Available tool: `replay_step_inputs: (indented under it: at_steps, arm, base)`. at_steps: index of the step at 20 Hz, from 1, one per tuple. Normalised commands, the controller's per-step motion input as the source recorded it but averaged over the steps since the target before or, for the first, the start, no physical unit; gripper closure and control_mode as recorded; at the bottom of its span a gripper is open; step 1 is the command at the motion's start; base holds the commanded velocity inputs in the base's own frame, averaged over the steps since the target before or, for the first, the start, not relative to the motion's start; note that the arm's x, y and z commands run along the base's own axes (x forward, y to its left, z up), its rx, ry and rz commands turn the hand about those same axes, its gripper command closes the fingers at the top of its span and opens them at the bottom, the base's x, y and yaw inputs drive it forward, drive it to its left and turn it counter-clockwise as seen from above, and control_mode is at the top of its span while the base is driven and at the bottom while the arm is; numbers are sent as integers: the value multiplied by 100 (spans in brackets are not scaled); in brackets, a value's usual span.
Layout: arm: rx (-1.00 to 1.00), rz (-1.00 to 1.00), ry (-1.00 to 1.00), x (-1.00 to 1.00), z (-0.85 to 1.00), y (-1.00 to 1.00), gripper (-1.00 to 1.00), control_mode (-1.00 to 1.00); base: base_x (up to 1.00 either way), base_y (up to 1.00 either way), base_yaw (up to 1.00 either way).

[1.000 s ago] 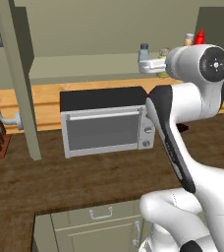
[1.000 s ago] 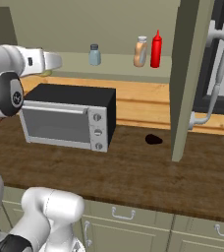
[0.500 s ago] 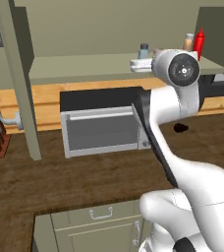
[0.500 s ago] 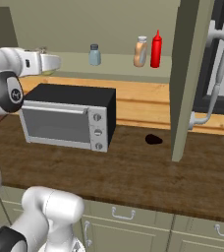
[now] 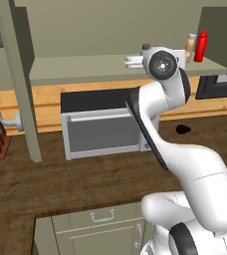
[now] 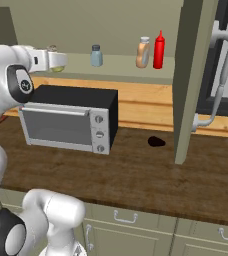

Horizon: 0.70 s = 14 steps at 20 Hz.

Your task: Put the shaker and condiment bottle from the counter next to their counterparts in the cabinet.

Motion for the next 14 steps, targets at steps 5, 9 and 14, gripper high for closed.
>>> replay_step_inputs:
  at_steps: [5,9,14]
  arm:
    - [0,-7,0,49,-11,0,100,-100]
    - [1,-6,0,45,-2,0,100,-100]
    - [4,-4,0,27,0,0,100,-100]
  base:
    - [0,0,0]
    - [0,0,0]
    - [0,0,0]
